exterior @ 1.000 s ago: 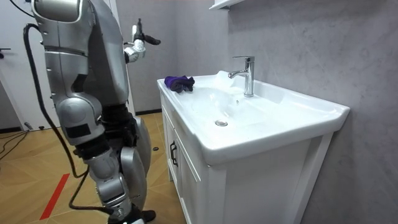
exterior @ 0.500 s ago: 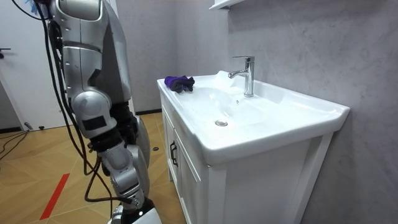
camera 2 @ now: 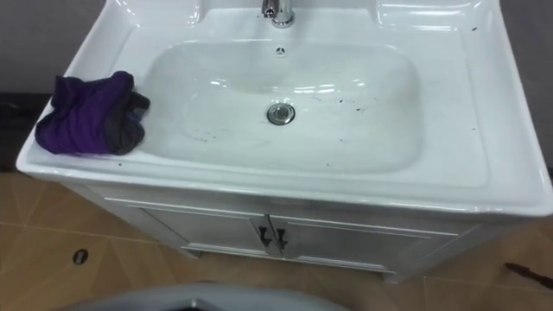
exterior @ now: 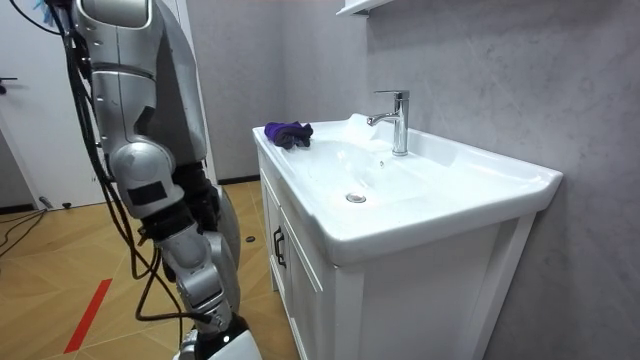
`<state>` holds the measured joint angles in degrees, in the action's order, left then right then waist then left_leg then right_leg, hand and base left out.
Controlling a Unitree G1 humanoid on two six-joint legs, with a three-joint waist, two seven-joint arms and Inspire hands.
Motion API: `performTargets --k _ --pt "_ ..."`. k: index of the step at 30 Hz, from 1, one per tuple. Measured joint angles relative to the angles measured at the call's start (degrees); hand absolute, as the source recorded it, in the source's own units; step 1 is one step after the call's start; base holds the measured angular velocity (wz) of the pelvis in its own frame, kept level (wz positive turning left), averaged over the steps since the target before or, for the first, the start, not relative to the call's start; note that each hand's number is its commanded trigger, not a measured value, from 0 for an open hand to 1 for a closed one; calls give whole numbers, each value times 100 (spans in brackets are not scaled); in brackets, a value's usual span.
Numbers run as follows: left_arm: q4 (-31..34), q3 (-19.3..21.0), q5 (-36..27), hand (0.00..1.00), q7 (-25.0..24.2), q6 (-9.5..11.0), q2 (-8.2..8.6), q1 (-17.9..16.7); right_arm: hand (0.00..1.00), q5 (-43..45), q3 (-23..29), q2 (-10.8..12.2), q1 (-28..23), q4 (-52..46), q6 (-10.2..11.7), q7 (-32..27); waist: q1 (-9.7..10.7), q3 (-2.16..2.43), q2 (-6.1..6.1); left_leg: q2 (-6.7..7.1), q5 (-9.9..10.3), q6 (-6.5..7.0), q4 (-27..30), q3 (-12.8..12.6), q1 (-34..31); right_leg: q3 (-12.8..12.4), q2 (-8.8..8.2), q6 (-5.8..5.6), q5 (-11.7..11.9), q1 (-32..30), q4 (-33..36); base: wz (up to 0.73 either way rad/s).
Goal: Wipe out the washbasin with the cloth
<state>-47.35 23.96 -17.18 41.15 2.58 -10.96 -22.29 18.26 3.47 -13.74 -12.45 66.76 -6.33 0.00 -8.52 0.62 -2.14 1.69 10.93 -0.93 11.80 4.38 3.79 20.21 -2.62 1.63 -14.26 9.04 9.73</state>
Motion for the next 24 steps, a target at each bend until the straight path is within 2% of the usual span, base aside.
performTargets --k 2,4,9,12,14,16,19,24 --pt "-147 -101 180 0 -171 0 76 26 0 0 0 3 27 77 34 64 75 -2 6 0 -1 1 -1 -26 0 -5 -2 -5 -13 0 11 4" --pt "-291 -368 297 0 -433 -6 116 9 0 5 3 8 103 268 50 107 187 -5 14 -6 -12 20 -11 -101 1 -14 -4 -8 -14 7 13 0" --pt "-354 -747 886 0 -1033 -13 116 14 0 34 2 16 110 361 67 207 335 -31 64 -6 -15 25 -11 -114 -7 -12 -9 -10 -14 -2 13 0" --pt "-481 -1048 1071 0 -1408 -12 117 79 0 31 -32 28 131 453 135 267 404 -30 114 -4 -15 25 -12 -130 -5 -23 -12 -13 -16 -7 5 -3" --pt "-599 -1115 1124 0 -1651 -14 136 174 0 28 -124 51 128 509 147 280 403 -35 165 -17 -15 24 -19 -244 0 -54 -12 -12 -16 -11 1 -8" --pt "-674 -1191 1250 0 -1920 -20 153 265 0 30 -172 76 157 543 144 331 408 -69 246 -29 -15 24 -26 -359 4 -111 -12 -12 -16 -17 -7 -12" --pt "-690 -1205 1420 0 -2172 -82 161 324 0 31 -216 114 217 627 125 328 421 -81 321 -34 -15 25 -42 -424 -12 -139 -16 -16 -13 -62 -7 -8" --pt "-748 -1253 1569 0 -2442 -205 167 386 0 31 -222 246 247 619 72 324 502 -80 343 -30 -14 25 -54 -463 -52 -164 -22 -21 -11 -118 -2 -2"
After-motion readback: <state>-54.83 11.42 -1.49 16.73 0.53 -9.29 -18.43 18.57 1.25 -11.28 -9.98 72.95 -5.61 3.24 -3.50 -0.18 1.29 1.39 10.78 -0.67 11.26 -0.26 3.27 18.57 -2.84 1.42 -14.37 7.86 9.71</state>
